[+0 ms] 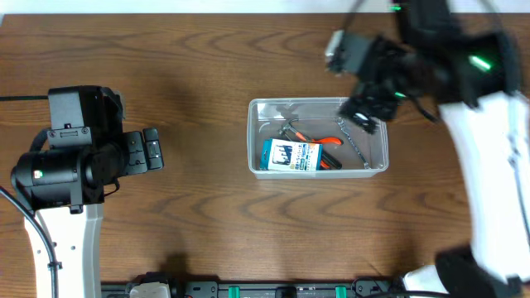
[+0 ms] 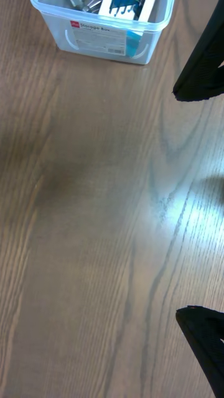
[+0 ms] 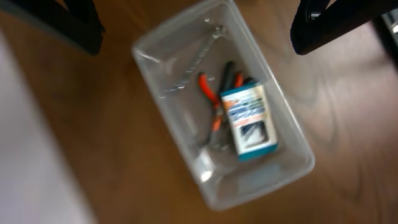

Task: Pack container

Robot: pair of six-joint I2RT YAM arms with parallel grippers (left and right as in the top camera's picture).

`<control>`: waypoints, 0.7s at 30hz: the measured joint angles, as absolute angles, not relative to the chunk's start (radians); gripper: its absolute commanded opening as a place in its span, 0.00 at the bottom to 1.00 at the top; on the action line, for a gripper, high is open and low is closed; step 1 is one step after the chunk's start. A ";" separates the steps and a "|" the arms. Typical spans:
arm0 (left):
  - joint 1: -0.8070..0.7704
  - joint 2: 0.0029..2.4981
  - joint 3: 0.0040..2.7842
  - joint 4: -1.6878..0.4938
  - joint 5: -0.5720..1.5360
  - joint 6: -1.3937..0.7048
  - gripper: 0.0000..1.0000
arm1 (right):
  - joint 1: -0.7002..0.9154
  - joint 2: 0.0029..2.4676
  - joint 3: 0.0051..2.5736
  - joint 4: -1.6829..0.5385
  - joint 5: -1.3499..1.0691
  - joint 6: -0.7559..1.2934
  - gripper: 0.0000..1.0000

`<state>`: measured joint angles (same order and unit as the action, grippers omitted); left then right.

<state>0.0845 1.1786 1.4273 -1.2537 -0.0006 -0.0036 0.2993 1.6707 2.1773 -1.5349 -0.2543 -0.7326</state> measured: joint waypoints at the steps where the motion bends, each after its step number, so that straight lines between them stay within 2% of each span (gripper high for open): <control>1: 0.084 1.179 1.427 -1.253 -0.001 -0.003 0.98 | 0.293 1.628 2.180 -1.526 -0.254 -0.723 0.99; 9: 0.084 1.179 1.427 -1.254 -0.001 -0.003 0.98 | 0.286 1.412 2.188 -1.536 -0.254 -0.693 0.99; 15: 0.084 1.179 1.427 -1.254 -0.001 -0.004 0.98 | 0.286 1.344 2.188 -1.546 -0.254 -0.689 0.99; 21: 0.084 1.179 1.427 -1.253 -0.001 -0.003 0.98 | 0.286 1.306 2.189 -1.657 -0.254 -0.685 0.99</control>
<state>0.0845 1.1786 1.4273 -1.2533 -0.0006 -0.0032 0.2863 1.3064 2.1891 -1.6573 -0.2543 -0.6853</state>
